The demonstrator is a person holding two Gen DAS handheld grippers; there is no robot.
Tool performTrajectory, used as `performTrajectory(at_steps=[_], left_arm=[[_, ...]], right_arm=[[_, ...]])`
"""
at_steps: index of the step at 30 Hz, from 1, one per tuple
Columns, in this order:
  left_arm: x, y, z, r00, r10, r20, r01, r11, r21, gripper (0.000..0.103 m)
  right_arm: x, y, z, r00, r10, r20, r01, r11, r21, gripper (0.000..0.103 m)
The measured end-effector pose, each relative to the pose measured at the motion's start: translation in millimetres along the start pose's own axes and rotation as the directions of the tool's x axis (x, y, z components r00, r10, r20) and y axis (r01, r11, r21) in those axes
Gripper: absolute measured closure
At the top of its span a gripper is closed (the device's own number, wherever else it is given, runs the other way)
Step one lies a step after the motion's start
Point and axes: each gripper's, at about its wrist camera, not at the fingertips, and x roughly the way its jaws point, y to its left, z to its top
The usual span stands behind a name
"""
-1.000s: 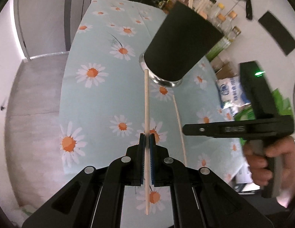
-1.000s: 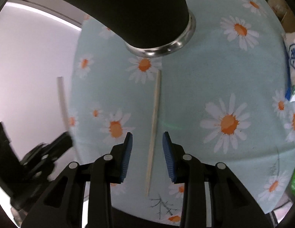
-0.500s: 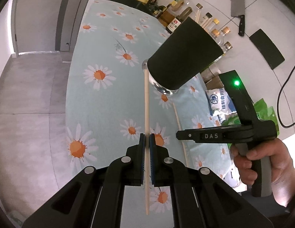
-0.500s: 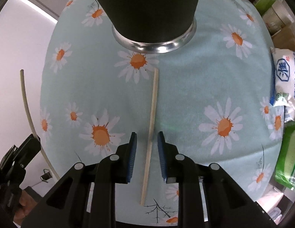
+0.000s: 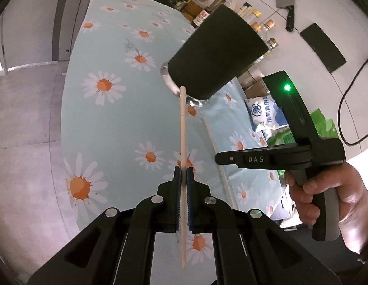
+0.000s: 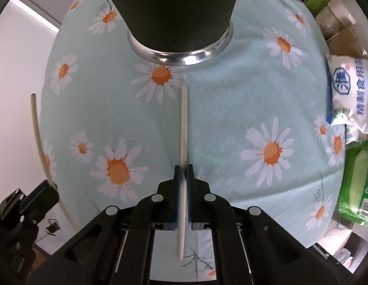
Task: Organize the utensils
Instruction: 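Carry both chopsticks up and over the black holder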
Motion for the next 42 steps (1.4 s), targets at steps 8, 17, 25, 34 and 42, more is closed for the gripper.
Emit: performTrajectory(at_steps=[8, 17, 25, 34, 42], left_arm=[[-7, -22, 10, 0.999, 0.024, 0.024, -0.025, 0.998, 0.059, 0.099], [-17, -50, 24, 0.993, 0.064, 0.1, -0.071, 0.996, 0.062, 0.099], [-30, -78, 36, 0.981, 0.073, 0.179, -0.08, 0.996, 0.028, 0.099], [-37, -118, 61, 0.957, 0.086, 0.277, -0.107, 0.992, 0.063, 0.099], [-45, -146, 88, 0.927, 0.087, 0.364, -0.131, 0.987, 0.096, 0.099]], right_arm=[[-41, -11, -19, 0.987, 0.127, 0.102, -0.124, 0.991, -0.041, 0.098], [-86, -35, -37, 0.921, 0.323, 0.219, -0.293, 0.943, -0.159, 0.098], [-133, -50, -32, 0.833, 0.463, 0.303, -0.358, 0.868, -0.343, 0.098], [-191, -78, -28, 0.676, 0.603, 0.424, -0.407, 0.785, -0.467, 0.097], [-225, -101, -15, 0.555, 0.661, 0.506, -0.434, 0.748, -0.501, 0.097]])
